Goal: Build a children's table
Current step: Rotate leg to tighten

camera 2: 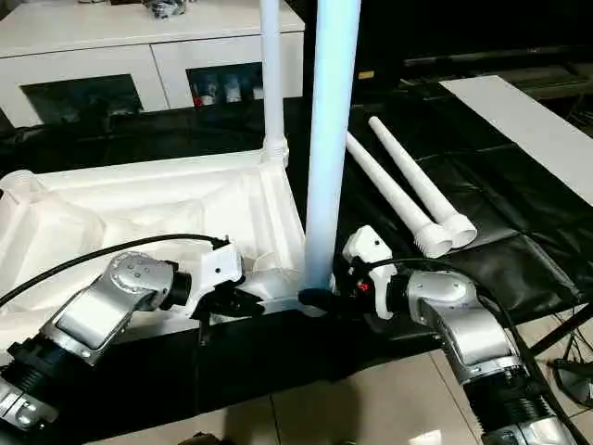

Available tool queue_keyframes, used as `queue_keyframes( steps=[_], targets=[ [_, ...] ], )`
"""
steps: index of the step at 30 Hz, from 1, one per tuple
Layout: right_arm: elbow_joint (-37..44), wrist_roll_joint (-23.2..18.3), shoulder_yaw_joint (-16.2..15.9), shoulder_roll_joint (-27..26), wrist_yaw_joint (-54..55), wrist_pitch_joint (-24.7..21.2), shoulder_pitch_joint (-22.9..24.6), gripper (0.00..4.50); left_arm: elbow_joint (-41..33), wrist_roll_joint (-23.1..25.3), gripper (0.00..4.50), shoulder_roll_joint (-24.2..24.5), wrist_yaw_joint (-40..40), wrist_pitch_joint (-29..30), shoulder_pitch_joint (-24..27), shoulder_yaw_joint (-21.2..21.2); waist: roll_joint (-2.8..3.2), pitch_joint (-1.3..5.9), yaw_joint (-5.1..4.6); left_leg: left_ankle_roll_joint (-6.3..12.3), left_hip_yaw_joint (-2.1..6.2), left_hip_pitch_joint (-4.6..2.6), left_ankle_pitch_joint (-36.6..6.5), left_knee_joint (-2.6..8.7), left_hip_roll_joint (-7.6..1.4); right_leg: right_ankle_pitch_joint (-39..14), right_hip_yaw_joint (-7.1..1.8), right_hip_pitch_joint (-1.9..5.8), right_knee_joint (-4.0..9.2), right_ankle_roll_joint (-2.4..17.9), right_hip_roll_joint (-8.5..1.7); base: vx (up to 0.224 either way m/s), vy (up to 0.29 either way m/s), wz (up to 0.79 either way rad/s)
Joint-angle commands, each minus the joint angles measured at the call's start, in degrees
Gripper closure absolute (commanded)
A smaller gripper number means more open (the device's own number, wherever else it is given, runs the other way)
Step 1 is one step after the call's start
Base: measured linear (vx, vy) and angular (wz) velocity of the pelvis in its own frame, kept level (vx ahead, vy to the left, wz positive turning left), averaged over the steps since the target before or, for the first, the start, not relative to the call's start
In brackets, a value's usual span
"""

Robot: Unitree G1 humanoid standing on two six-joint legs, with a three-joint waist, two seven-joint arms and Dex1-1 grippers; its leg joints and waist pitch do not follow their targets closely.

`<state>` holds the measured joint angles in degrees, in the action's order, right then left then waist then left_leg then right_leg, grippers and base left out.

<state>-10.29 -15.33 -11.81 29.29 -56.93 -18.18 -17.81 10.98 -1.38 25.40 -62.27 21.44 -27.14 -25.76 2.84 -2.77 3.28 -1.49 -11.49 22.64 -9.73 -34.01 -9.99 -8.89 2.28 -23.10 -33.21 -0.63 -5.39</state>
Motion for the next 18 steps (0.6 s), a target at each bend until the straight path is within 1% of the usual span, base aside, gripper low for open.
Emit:
queue_keyframes(
  steps=[1, 2, 3, 4, 5, 6, 7, 8, 9, 10, 11, 12, 13, 14, 15, 16, 17, 18],
  targets=[
    [-1.73, 1.25, -1.19, -0.98, 0.98, 0.13, -0.11, 1.79, -0.96, 0.58, 4.5, 0.12, -0.56, 0.16, 0.19, -0.9, -0.67, 3.63, -0.15, 0.56, 1.54, -1.82, -18.72, 4.6, -2.87, -19.19, -1.5, 1.68, 3.78, 11.52, -2.6, 0.0, 0.0, 0.0],
    [-1.97, 1.43, -1.21, -1.1, 1.26, 0.2, -0.13, 1.8, -0.93, 0.59, 4.5, 0.11, -0.56, 0.16, 0.18, -0.9, -0.67, 3.64, -0.19, 0.42, 1.55, -1.85, -19.0, 4.58, -2.86, -19.62, -1.52, 1.63, 3.81, 11.42, -2.62, 0.0, 0.0, 0.0],
    [-3.97, 3.1, -0.86, -2.56, 4.67, 1.02, -0.55, 1.81, -0.51, 0.75, 4.5, -0.27, 0.16, 0.45, 0.1, -0.66, -0.7, 3.52, -0.29, 0.11, 1.58, -1.86, -19.9, 4.65, -2.83, -21.02, -1.5, 1.56, 3.99, 11.12, -2.65, 0.0, 0.0, 0.0],
    [-4.94, 3.75, -0.55, -3.42, 6.6, 1.18, -0.86, 1.81, -0.15, 0.95, 4.5, -0.63, 0.91, 0.59, -0.01, -0.49, -0.61, 3.55, -0.36, -0.17, 1.61, -1.97, -20.41, 4.64, -2.84, -21.62, -1.49, 1.39, 3.97, 11.06, -2.69, 0.0, 0.0, 0.0],
    [-7.69, 5.18, 0.75, -6.31, 12.68, 1.83, -1.91, 1.81, 1.35, 1.77, 4.5, -2.29, 4.29, 1.16, -0.55, 0.23, -0.66, 3.3, -0.7, -0.89, 1.71, -1.87, -21.79, 4.8, -2.78, -23.2, -1.45, 1.33, 4.15, 10.72, -2.63, 0.0, 0.0, 0.0],
    [-9.64, 5.55, 2.08, -8.73, 17.49, 1.56, -2.81, 1.81, 2.8, 2.45, 4.5, -4.01, 7.66, 1.77, -1.12, 0.99, -0.52, 3.07, -1.28, -1.91, 1.9, -1.85, -23.92, 4.97, -2.52, -26.26, -1.2, 1.28, 4.36, 9.87, -2.54, 0.0, 0.0, 0.0],
    [-11.32, 5.64, 3.24, -11.01, 21.58, 1.38, -3.61, 1.82, 4.02, 3.08, 4.5, -5.45, 10.29, 2.18, -1.6, 1.39, -0.6, 3.03, -1.92, -2.82, 2.12, -2.06, -26.17, 4.97, -2.41, -29.16, -1.03, 1.07, 4.64, 9.0, -2.59, 0.0, 0.0, 0.0],
    [-14.05, 6.47, 4.83, -14.24, 28.47, 2.16, -5.06, 1.82, 5.69, 4.21, 4.5, -7.4, 13.56, 2.97, -2.39, 1.4, -0.59, 3.03, -2.17, -3.27, 2.25, -2.25, -27.2, 4.92, -2.4, -30.61, -0.96, 0.91, 4.89, 8.45, -2.64, -0.054, 0.016, -0.11],
    [-16.14, 6.84, 5.65, -16.29, 32.6, 2.44, -6.2, 1.82, 7.33, 4.96, 4.5, -9.42, 17.3, 4.48, -3.19, 2.03, -0.6, 3.09, -2.53, -3.9, 2.6, -2.35, -28.53, 4.91, -2.28, -32.61, -0.65, 1.03, 5.1, 7.39, -2.72, -0.054, 0.016, -0.11],
    [-18.93, 7.69, 6.39, -18.88, 38.31, 3.1, -7.73, 1.82, 9.41, 5.91, 4.5, -12.12, 22.06, 6.35, -4.23, 2.75, -0.47, 3.05, -2.64, -4.03, 2.8, -2.33, -29.29, 5.02, -2.27, -33.26, -0.48, 1.11, 5.2, 6.84, -2.67, -0.052, 0.023, -0.14],
    [-18.93, 7.69, 6.39, -18.88, 38.31, 3.1, -7.73, 1.82, 9.41, 5.91, 4.5, -12.12, 22.06, 6.35, -4.23, 2.75, -0.57, 2.84, -3.4, -4.37, 2.92, -2.25, -30.82, 5.07, -2.18, -34.06, -0.22, 0.9, 5.46, 6.31, -2.6, 0.0, 0.0, 0.0],
    [-23.2, 8.62, 6.86, -22.57, 44.95, 4.01, -10.19, 1.82, 12.67, 7.15, 4.5, -16.2, 29.21, 8.28, -5.99, 3.89, -0.36, 2.86, -3.65, -4.46, 3.03, -2.88, -33.42, 4.92, -2.13, -35.65, 0.13, 0.56, 5.93, 5.45, -2.45, 0.0, 0.0, 0.0],
    [-24.29, 8.9, 6.97, -23.48, 46.64, 4.33, -10.84, 1.82, 13.45, 7.49, 4.5, -17.11, 30.71, 8.38, -6.43, 4.02, -0.31, 2.69, -4.21, -4.17, 3.15, -3.33, -35.32, 4.62, -1.95, -36.9, 0.68, 0.31, 6.56, 5.0, -2.4, 0.0, 0.0, 0.0],
    [-26.98, 9.35, 7.07, -25.74, 50.02, 5.04, -12.51, 1.82, 15.83, 7.86, 4.5, -19.79, 35.44, 7.68, -7.67, 5.1, -0.35, 2.6, -4.42, -3.94, 3.16, -3.23, -35.71, 4.7, -1.96, -37.26, 0.9, 0.42, 6.87, 4.57, -2.29, -0.057, 0.028, -0.05],
    [-28.02, 9.5, 7.1, -26.62, 51.19, 5.32, -13.17, 1.83, 16.84, 7.87, 4.5, -20.91, 37.49, 7.17, -8.17, 5.68, 0.09, 2.72, -4.76, -3.69, 3.34, -3.87, -37.4, 4.62, -1.89, -36.66, 1.74, 0.44, 7.41, 4.2, -2.12, -0.057, 0.028, -0.05],
    [-29.85, 10.57, 6.69, -27.65, 53.22, 5.94, -14.36, 1.83, 18.3, 7.98, 4.5, -22.32, 39.27, 6.57, -8.9, 6.2, 0.39, 2.47, -5.17, -3.47, 3.66, -3.86, -40.38, 5.36, -2.26, -33.8, 2.62, 0.91, 7.46, 3.95, -1.6, 0.0, 0.0, 0.0],
    [-29.85, 10.57, 6.69, -27.65, 53.22, 5.94, -14.36, 1.83, 18.3, 7.98, 4.5, -22.32, 39.27, 6.57, -8.9, 6.2, 0.77, 2.34, -5.31, -3.76, 3.94, -3.71, -42.2, 5.83, -2.49, -31.98, 2.98, 1.31, 7.12, 4.0, -1.56, 0.0, 0.0, 0.0],
    [-31.3, 11.37, 6.61, -28.44, 55.36, 6.79, -15.32, 1.83, 19.35, 8.22, 4.5, -23.21, 40.09, 6.12, -9.43, 6.27, 0.74, 2.23, -5.48, -4.02, 4.18, -2.96, -44.94, 7.15, -3.15, -28.35, 2.95, 2.39, 5.89, 4.34, -1.39, 0.0, 0.0, 0.0]
  ],
)
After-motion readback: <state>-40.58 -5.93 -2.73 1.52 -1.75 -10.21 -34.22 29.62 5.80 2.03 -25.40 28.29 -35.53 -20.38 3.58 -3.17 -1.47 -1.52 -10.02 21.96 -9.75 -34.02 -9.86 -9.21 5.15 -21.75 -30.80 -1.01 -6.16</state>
